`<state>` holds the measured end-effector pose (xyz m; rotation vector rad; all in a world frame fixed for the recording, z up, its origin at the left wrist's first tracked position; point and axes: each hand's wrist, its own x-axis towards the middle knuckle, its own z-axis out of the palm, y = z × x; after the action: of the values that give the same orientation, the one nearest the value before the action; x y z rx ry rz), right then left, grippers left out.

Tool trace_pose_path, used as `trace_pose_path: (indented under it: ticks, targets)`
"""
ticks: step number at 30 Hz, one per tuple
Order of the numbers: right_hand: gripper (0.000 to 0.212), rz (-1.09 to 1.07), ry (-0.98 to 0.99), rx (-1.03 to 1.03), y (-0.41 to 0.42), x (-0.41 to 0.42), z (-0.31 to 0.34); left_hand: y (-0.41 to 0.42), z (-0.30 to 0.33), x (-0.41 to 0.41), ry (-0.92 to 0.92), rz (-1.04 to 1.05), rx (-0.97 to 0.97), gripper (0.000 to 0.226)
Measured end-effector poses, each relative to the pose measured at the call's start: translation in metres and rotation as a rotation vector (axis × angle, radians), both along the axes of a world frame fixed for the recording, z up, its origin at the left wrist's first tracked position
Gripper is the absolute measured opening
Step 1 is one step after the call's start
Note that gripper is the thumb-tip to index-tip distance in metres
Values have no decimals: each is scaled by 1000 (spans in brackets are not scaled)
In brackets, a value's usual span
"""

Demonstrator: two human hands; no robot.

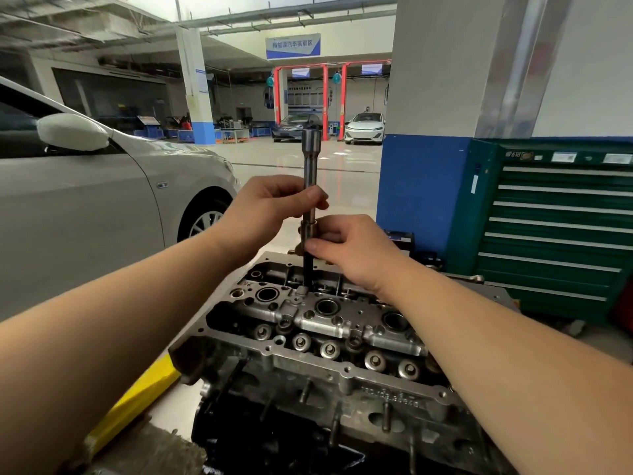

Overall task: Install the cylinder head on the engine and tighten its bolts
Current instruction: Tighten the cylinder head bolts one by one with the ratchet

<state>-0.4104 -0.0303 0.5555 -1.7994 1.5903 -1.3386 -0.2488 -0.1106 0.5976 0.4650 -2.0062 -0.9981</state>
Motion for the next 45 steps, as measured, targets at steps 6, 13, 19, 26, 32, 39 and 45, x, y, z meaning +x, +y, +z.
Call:
trace_pose_path:
  ticks: [6,13,19,26,32,39,45]
  targets:
    - [16,-92,-11,-29,-5,6,-2,10,32,9,184,52,119,42]
    - [16,-22,-90,-30,3,9,1,20,56,3,106,86,50,23]
    - [23,-18,-85,-31,5,16,5,20,57,11,100,-89,195,25]
    - [25,-167,-16,-71,3,20,5,33,58,0,173,85,130,26]
    - [30,51,-189,-3,8,14,6,33,66,6,65,-55,209,21]
    - [35,-294,35,-86,5,25,8,46,61,-9,157,-44,428,31]
    - [16,-107,35,-22,10,22,10,54,58,-40,284,146,533,30]
